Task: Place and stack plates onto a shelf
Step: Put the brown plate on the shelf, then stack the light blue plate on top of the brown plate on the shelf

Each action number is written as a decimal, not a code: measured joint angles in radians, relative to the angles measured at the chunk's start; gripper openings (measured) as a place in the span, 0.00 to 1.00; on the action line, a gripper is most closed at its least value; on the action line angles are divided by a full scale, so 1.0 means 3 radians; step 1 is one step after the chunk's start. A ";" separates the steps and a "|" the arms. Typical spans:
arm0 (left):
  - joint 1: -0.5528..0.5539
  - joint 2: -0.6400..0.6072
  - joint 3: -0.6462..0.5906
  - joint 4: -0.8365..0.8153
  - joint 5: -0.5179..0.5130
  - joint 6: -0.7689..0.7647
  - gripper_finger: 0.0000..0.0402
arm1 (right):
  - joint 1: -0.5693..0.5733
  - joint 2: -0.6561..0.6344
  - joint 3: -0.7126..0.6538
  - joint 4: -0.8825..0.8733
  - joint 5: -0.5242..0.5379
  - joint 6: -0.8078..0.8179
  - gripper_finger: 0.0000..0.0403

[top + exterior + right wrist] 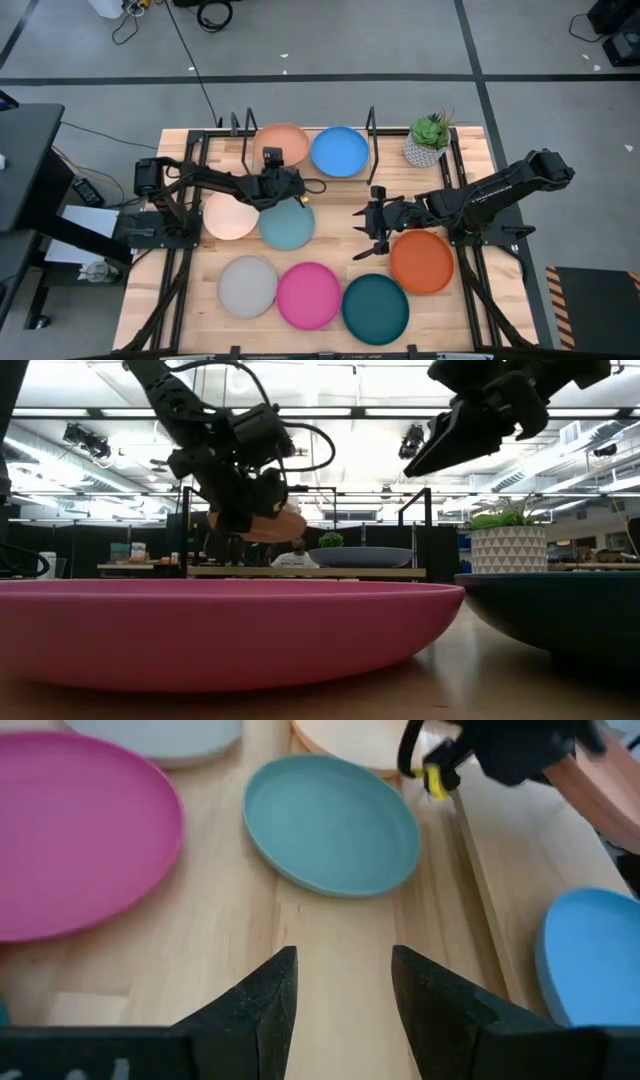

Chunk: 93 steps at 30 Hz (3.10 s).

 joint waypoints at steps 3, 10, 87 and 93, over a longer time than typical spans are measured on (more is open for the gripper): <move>-0.0003 0.0002 0.0148 -0.0356 0.0149 -0.0373 0.15 | -0.0001 0.0001 0.0001 0.0016 -0.0039 -0.0003 0.42; 0.0008 0.0000 0.0298 -0.0890 0.0882 -0.0914 0.29 | 0.0008 0.0001 0.0001 0.0039 -0.0098 0.0004 0.42; -0.1742 0.0003 0.0215 -0.1629 0.3170 -0.2712 0.36 | 0.0214 0.0720 -0.1322 0.3361 -0.0223 -0.0449 0.41; -0.1728 0.0004 0.0212 -0.1580 0.3166 -0.2637 0.35 | 0.0212 0.0720 -0.1322 0.3362 -0.0223 -0.0451 0.41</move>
